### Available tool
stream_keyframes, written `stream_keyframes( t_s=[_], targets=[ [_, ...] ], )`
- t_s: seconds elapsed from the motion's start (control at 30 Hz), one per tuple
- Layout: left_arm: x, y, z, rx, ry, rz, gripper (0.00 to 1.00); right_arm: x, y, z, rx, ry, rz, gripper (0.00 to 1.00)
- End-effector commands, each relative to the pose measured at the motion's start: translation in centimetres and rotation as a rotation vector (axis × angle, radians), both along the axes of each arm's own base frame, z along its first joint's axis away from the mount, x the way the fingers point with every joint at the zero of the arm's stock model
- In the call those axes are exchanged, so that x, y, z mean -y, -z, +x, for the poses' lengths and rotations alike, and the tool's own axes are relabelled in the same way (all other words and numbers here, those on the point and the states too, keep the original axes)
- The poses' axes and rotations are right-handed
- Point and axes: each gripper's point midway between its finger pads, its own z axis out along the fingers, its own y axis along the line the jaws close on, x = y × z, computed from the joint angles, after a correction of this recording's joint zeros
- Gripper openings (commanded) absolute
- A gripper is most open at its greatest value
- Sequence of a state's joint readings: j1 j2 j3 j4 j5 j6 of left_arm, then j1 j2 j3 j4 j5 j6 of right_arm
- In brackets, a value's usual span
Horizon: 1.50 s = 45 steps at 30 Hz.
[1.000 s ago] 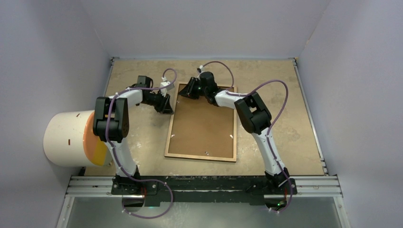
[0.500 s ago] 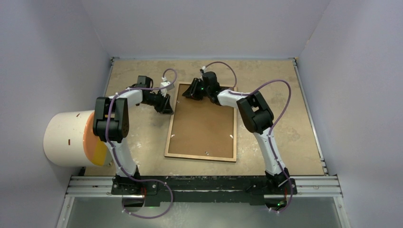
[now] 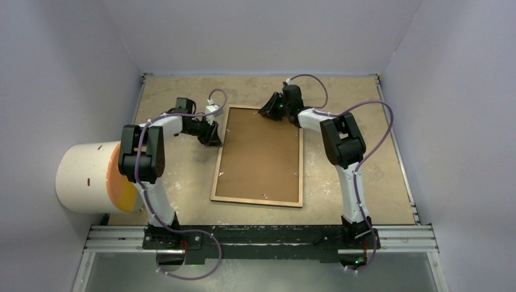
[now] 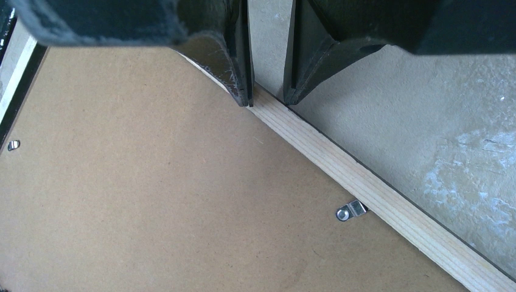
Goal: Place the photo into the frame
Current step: Install the photo frame at the center of the board.
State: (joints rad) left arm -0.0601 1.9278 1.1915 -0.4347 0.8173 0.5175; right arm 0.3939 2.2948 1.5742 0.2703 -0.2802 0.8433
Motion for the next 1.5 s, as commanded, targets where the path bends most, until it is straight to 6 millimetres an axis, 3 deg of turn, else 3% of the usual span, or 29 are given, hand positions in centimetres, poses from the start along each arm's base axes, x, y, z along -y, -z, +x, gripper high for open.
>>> stream_keyframes(
  t_s=[0.0,0.7,1.03,1.17,1.47],
  targets=[
    [-0.8,1.6,-1.4,-0.027,0.017,0.072,0.28,-1.3,-1.3,-0.7,0.020,-0.037,0.000,0.30],
    [-0.8,1.6,-1.4,-0.027,0.021,0.071,0.27,-1.6,-0.5,1.9,0.039,0.047,0.020,0.27],
    [-0.8,1.6,-1.3,-0.022,0.023,0.073,0.26,-1.8,0.0,1.9,0.016,0.067,0.051,0.26],
    [-0.8,1.5,-1.3,-0.021,0.025,0.073,0.26,-1.4,-0.7,1.8,0.027,0.096,0.050,0.24],
    [-0.8,1.8,-1.4,-0.030,0.024,0.070,0.26,-1.2,-1.3,-0.1,0.035,0.090,0.033,0.25]
  ],
)
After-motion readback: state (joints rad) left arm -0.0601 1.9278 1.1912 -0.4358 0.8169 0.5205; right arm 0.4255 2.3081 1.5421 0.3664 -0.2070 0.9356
